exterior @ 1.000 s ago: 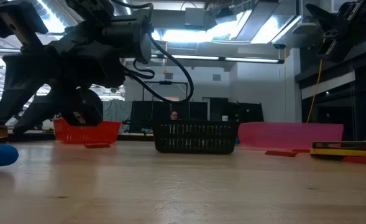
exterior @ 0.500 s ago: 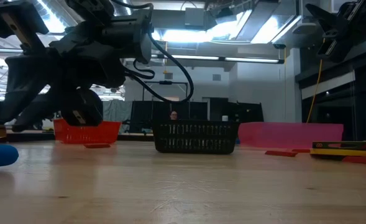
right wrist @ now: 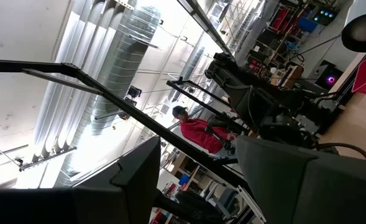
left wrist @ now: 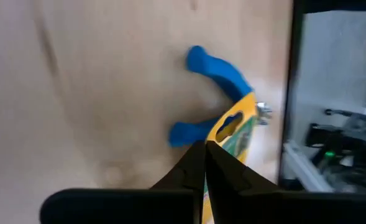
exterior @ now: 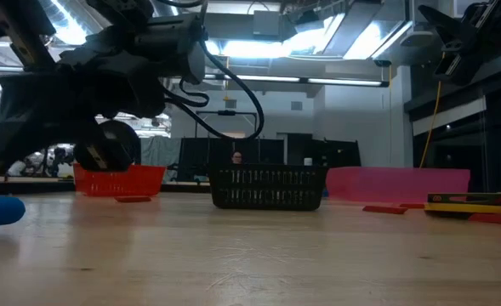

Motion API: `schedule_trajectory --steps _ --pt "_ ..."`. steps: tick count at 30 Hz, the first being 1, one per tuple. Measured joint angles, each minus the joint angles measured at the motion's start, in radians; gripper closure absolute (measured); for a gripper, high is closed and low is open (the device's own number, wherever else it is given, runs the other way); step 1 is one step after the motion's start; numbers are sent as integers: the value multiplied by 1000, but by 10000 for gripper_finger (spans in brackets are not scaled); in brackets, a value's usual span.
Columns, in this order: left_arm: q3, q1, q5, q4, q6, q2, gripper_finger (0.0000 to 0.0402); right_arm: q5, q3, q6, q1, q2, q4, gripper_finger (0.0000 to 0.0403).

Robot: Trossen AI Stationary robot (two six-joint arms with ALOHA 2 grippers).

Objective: Pick & Place School Supplies
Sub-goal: Put the bottom left crayon box into the red bin

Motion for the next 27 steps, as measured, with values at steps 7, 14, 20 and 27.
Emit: schedule_trajectory --steps 7,14,20,27 --pt "-1 4 -10 -3 -48 -47 399 14 0 6 0 0 0 188" --pt "-1 61 -154 -41 -101 -180 399 35 0 19 0 0 0 188" --pt "-1 134 -303 -56 -196 -323 399 52 0 28 0 0 0 188" --pt "0 215 -545 -56 -308 -493 399 74 0 31 0 0 2 188"
